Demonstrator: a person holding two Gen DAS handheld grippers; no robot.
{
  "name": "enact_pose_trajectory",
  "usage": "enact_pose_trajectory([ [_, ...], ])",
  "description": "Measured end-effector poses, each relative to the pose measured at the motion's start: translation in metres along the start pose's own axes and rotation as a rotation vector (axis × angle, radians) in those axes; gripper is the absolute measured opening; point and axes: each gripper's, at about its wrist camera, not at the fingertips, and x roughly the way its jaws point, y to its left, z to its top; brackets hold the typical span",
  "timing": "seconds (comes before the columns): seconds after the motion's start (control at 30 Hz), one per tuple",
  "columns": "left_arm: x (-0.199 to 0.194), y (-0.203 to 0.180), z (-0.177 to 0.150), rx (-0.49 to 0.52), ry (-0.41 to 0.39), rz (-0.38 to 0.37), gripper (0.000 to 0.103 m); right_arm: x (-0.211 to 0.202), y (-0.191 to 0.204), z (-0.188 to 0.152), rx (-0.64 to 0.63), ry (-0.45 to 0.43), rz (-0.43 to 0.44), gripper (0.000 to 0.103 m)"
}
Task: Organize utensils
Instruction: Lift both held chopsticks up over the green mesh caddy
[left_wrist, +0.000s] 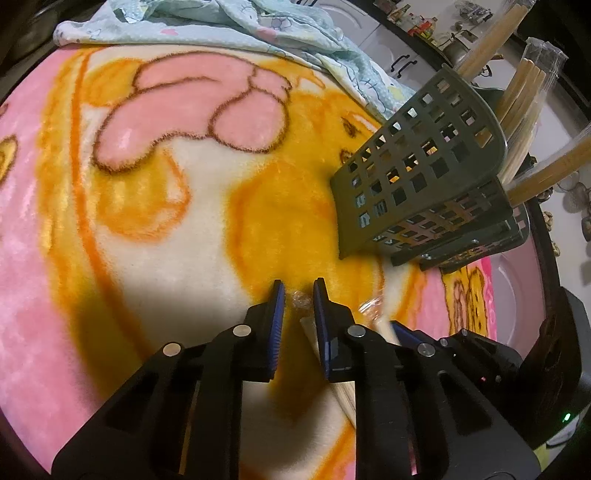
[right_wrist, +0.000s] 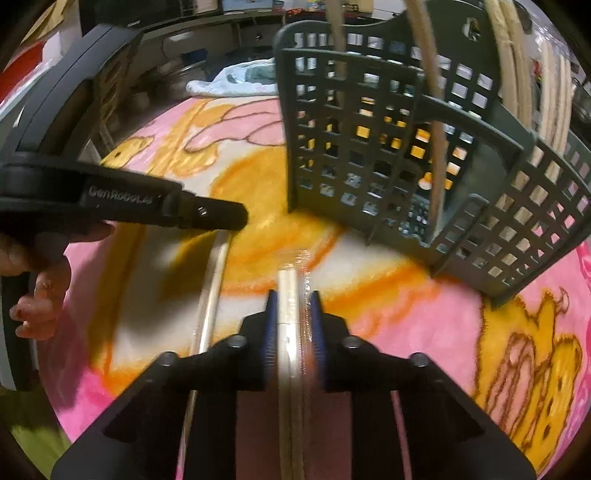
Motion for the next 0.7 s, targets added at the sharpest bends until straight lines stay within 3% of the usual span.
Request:
enact_pose_trajectory([
  [0.1,-0.001,0.001,0.0,0.003,0.001,-0.001,0.008,-0.002,-0.008,-0.002,0.046,-0.008,0.024,0.006],
  [0.47,-0.014,0.006,-0.005,-0.012,-0.028,-0.063,0.004,-0.038,-0.024,-0.01,0.119,-0.077,0.025,0.006],
  [0.7,-0.043,-0.019,-0.009,0.077,-0.1,-0.105,0.004,-0.07,-0.034,-0.008,0.149,-0.157,0.015,0.006],
])
